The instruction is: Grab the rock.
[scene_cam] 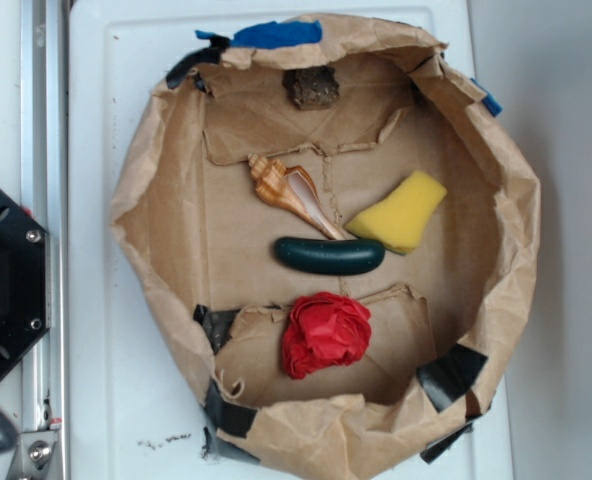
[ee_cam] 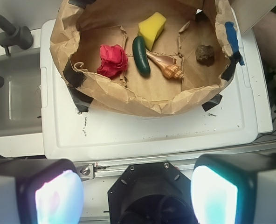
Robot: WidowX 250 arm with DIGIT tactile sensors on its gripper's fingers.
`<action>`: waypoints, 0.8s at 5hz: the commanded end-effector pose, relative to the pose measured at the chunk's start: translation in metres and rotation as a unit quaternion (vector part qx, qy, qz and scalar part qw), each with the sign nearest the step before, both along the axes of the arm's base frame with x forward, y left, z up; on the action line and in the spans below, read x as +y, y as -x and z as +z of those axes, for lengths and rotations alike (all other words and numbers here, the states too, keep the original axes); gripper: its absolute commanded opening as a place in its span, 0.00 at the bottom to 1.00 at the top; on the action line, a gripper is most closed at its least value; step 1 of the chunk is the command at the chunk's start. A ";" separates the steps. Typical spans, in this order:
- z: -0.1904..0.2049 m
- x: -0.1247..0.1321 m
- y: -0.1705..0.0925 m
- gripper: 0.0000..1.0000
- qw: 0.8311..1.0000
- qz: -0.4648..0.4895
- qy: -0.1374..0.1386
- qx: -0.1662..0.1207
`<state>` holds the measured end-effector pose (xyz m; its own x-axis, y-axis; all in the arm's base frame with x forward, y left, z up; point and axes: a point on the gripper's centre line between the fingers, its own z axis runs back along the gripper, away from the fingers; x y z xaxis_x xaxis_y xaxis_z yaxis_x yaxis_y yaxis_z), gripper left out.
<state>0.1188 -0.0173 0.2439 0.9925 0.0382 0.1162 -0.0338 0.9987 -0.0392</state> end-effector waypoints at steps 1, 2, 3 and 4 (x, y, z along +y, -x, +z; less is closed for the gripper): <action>0.000 0.000 0.000 1.00 1.000 0.000 0.000 0.000; 0.000 -0.005 -0.034 1.00 1.000 -0.022 -0.003 -0.020; -0.004 -0.004 -0.050 1.00 0.999 -0.018 -0.008 -0.033; -0.019 0.001 -0.067 1.00 0.998 0.025 -0.031 -0.039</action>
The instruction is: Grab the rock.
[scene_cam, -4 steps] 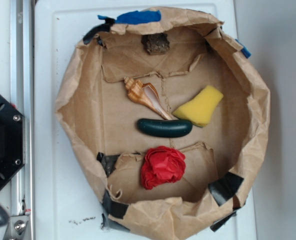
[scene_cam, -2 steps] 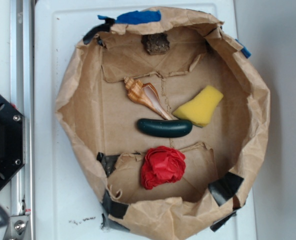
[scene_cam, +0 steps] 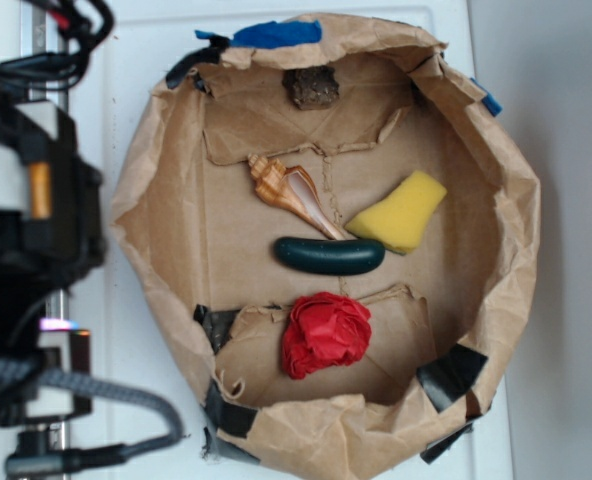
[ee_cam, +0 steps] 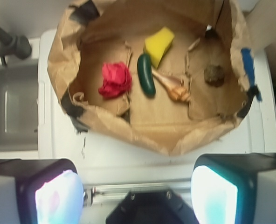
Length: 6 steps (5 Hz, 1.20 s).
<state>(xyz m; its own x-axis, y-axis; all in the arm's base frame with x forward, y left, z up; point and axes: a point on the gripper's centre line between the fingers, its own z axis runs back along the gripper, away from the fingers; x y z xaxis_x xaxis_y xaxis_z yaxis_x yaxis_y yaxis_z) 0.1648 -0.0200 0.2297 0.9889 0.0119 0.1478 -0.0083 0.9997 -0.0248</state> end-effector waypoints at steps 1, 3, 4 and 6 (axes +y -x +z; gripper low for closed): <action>-0.020 0.007 -0.042 1.00 0.986 0.162 -0.026 -0.018; -0.027 0.008 -0.058 1.00 0.915 0.400 -0.015 0.050; -0.027 0.008 -0.058 1.00 0.915 0.400 -0.015 0.050; -0.027 0.008 -0.058 1.00 0.915 0.400 -0.015 0.050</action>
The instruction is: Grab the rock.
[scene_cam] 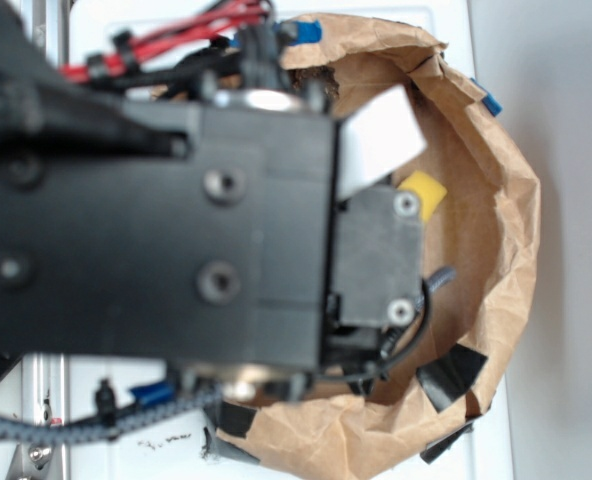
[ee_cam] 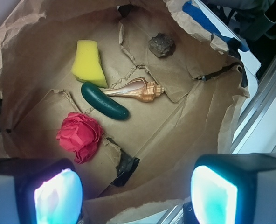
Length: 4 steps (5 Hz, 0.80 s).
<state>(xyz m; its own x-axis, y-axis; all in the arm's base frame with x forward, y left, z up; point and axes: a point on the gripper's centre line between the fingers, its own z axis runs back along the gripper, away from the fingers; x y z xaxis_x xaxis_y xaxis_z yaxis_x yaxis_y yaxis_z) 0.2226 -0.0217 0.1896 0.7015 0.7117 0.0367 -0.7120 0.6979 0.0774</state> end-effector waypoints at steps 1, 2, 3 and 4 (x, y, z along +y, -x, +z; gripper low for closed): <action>-0.004 0.018 -0.013 1.00 0.995 0.090 -0.006 -0.050; -0.020 0.032 -0.021 1.00 0.984 0.159 -0.043 -0.070; -0.040 0.044 -0.026 1.00 0.975 0.209 -0.052 -0.062; -0.050 0.057 -0.022 1.00 0.966 0.247 -0.047 -0.059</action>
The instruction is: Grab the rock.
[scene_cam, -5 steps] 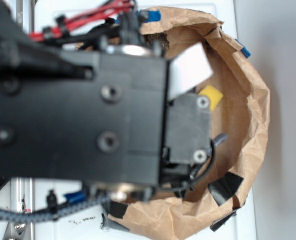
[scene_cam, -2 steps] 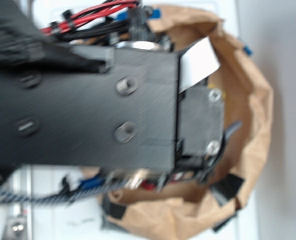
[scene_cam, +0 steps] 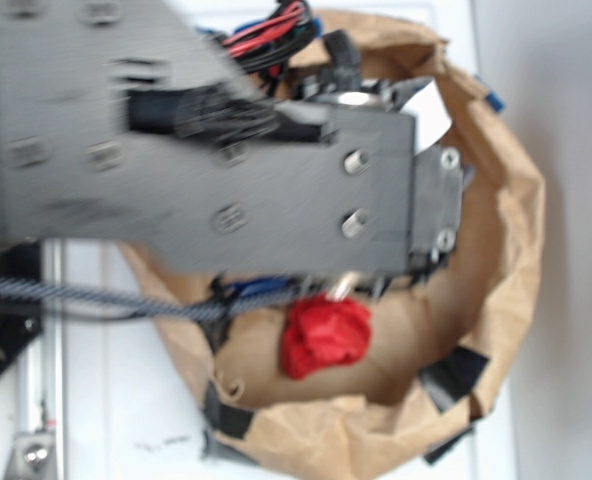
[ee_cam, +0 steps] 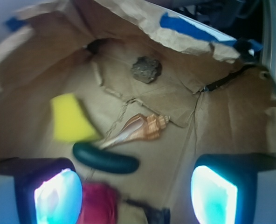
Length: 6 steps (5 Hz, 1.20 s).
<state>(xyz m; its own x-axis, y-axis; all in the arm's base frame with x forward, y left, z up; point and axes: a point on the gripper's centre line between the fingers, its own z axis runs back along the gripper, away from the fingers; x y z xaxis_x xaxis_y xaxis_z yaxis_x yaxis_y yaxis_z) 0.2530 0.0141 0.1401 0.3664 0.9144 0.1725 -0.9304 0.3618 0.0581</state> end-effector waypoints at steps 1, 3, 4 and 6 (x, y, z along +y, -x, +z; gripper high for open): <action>-0.004 0.027 0.003 1.00 0.999 0.052 0.003 0.001; -0.004 0.027 0.003 1.00 0.999 0.052 0.003 0.001; -0.004 0.027 0.003 1.00 0.999 0.052 0.003 0.001; -0.062 0.051 -0.013 1.00 0.992 0.120 -0.036 -0.027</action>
